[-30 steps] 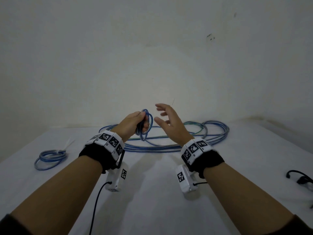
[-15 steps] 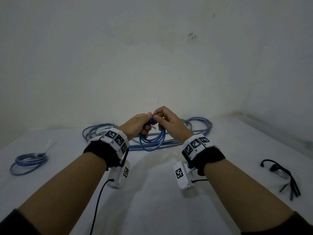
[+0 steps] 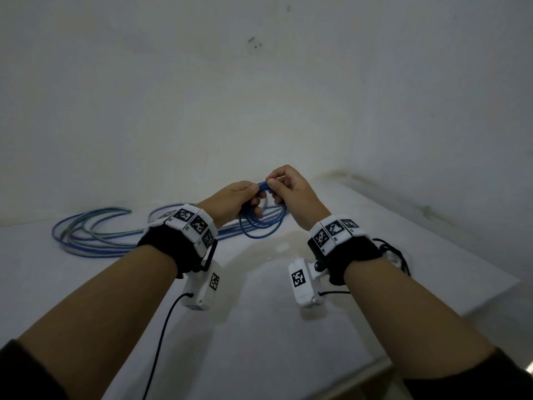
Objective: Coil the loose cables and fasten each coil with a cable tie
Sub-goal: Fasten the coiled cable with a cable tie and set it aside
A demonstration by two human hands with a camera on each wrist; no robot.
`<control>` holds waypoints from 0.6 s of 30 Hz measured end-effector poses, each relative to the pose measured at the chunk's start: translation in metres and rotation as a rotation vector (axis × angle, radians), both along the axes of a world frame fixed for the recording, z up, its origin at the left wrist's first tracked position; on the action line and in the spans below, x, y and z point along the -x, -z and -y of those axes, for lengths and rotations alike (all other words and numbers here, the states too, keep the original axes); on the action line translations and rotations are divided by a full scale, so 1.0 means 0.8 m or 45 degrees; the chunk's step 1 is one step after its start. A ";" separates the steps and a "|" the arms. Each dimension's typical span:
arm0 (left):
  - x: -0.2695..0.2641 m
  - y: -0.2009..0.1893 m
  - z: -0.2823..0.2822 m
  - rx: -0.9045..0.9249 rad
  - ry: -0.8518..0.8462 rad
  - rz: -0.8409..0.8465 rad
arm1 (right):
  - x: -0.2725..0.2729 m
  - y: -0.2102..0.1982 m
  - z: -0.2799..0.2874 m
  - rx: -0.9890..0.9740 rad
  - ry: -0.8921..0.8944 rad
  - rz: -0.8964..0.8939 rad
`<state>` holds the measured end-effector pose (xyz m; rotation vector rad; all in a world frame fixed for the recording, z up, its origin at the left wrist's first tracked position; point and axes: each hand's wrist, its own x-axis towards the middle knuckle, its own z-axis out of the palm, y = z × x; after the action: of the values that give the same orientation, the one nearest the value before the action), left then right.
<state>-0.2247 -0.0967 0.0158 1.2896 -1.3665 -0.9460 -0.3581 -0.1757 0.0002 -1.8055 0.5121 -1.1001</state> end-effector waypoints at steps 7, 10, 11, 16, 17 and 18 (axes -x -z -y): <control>0.064 0.018 0.044 -0.006 0.042 0.156 | 0.090 -0.005 0.029 -0.309 0.063 -0.295; 0.086 0.022 0.055 -0.012 0.073 0.225 | 0.145 -0.001 0.057 -0.215 0.371 -0.660; 0.092 0.023 0.057 -0.006 0.069 0.236 | 0.163 0.003 0.068 -0.175 0.480 -0.774; 0.111 0.027 0.070 0.020 0.060 0.294 | 0.225 0.022 0.106 -0.020 0.785 -1.470; 0.113 0.028 0.072 0.018 0.063 0.302 | 0.230 0.028 0.108 -0.007 0.794 -1.570; 0.115 0.030 0.075 0.013 0.066 0.301 | 0.235 0.034 0.110 -0.016 0.793 -1.625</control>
<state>-0.3166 -0.1567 -0.0082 1.3985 -1.5906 -0.8397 -0.5458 -0.2640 -0.0268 -2.2304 1.8939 -0.1200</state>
